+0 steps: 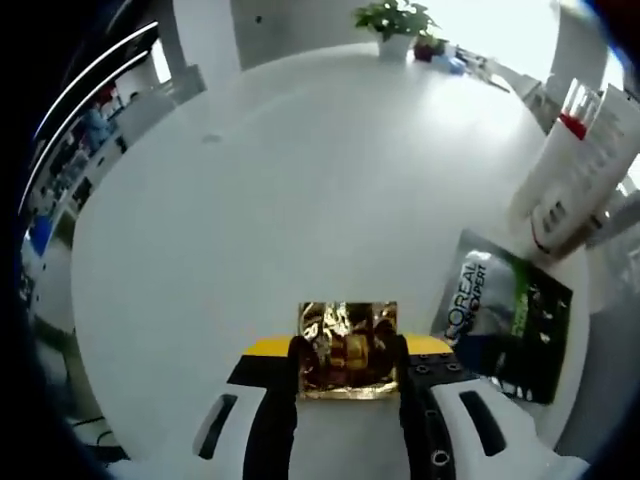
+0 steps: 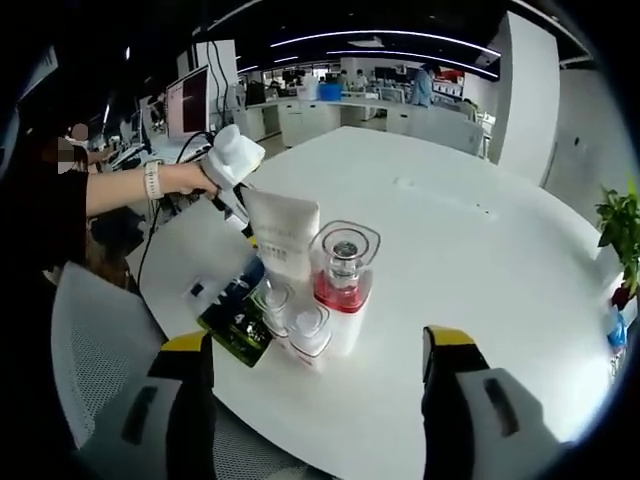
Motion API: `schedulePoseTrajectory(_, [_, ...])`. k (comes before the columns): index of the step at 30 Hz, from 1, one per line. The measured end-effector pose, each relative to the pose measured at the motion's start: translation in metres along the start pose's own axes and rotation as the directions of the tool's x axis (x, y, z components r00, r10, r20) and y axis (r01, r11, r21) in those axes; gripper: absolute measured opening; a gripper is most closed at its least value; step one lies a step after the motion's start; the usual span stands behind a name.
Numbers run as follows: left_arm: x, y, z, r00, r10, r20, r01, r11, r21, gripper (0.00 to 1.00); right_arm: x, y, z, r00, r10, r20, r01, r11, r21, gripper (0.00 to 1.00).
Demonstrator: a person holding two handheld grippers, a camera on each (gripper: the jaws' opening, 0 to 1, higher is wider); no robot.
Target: Arrange the skincare products in the storage area until every visible bottle or jar stands upright without overlapping.
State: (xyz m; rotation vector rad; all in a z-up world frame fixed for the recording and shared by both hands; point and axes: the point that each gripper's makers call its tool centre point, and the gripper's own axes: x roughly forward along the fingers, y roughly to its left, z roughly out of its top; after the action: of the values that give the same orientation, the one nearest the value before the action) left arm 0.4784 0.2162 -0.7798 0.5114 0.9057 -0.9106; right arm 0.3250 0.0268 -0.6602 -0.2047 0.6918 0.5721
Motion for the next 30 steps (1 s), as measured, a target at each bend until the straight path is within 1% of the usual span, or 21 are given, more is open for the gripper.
schedulePoseTrajectory(6, [-0.006,-0.003,-0.006,1.0,-0.019,-0.004,0.019,1.0,0.004,0.36,-0.001,0.0,0.002,1.0,0.001,0.007,-0.001,1.0,-0.004,0.87])
schedulePoseTrajectory(17, [-0.017,-0.005,-0.015,1.0,-0.009,-0.015,0.009,0.999,0.046,0.36,-0.004,-0.001,0.002,1.0,-0.002,0.017,0.002,1.0,0.001,0.87])
schedulePoseTrajectory(23, [-0.021,-0.008,-0.023,0.999,-0.007,-0.035,0.01,0.996,0.084,0.36,-0.004,0.0,0.004,1.0,-0.001,0.021,0.002,1.0,-0.005,0.87])
schedulePoseTrajectory(26, [-0.024,-0.011,-0.025,0.999,-0.02,-0.031,0.023,0.996,0.089,0.36,-0.004,0.001,0.004,1.0,0.0,0.02,0.0,1.0,-0.006,0.87])
schedulePoseTrajectory(30, [-0.026,-0.012,-0.031,0.998,-0.01,-0.057,0.018,0.99,0.14,0.36,-0.004,0.001,0.003,1.0,0.0,0.018,0.0,1.0,-0.006,0.87])
